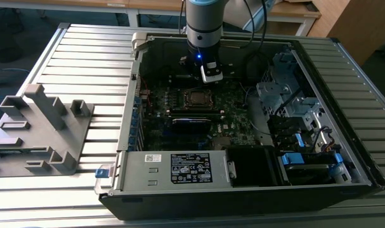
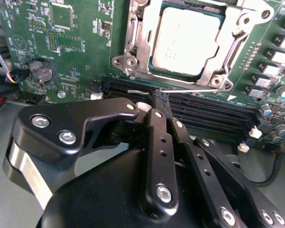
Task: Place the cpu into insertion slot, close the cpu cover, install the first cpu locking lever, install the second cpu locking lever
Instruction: 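Install the first cpu locking lever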
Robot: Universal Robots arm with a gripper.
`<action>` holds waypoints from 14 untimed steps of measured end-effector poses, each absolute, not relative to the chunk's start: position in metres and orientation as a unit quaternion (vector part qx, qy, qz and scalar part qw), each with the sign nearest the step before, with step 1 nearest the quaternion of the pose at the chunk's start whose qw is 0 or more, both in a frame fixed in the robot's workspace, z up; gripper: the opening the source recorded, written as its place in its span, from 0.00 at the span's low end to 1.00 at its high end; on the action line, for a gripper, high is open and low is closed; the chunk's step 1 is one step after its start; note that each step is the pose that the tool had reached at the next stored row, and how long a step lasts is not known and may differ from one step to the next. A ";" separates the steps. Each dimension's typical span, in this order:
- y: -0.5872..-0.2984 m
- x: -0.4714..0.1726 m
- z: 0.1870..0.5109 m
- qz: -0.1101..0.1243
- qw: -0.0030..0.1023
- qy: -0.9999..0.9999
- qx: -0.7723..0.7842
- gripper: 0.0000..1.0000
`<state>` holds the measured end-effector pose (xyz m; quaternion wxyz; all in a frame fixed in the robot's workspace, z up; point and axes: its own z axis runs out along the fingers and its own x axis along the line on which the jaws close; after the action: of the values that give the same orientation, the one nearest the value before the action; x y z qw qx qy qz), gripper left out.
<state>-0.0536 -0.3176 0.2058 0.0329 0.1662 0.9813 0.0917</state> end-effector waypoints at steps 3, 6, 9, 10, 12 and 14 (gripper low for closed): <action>-0.318 -0.054 0.205 0.092 0.033 0.981 0.166 0.10; -0.318 -0.054 0.205 0.092 0.033 0.981 0.166 0.10; -0.318 -0.054 0.205 0.092 0.033 0.981 0.166 0.10; -0.318 -0.054 0.205 0.092 0.033 0.981 0.166 0.10; -0.318 -0.054 0.205 0.092 0.033 0.981 0.166 0.10; -0.318 -0.054 0.204 0.091 0.033 0.981 0.166 0.10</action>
<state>-0.0535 -0.3175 0.2044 0.0330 0.1662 0.9813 0.0913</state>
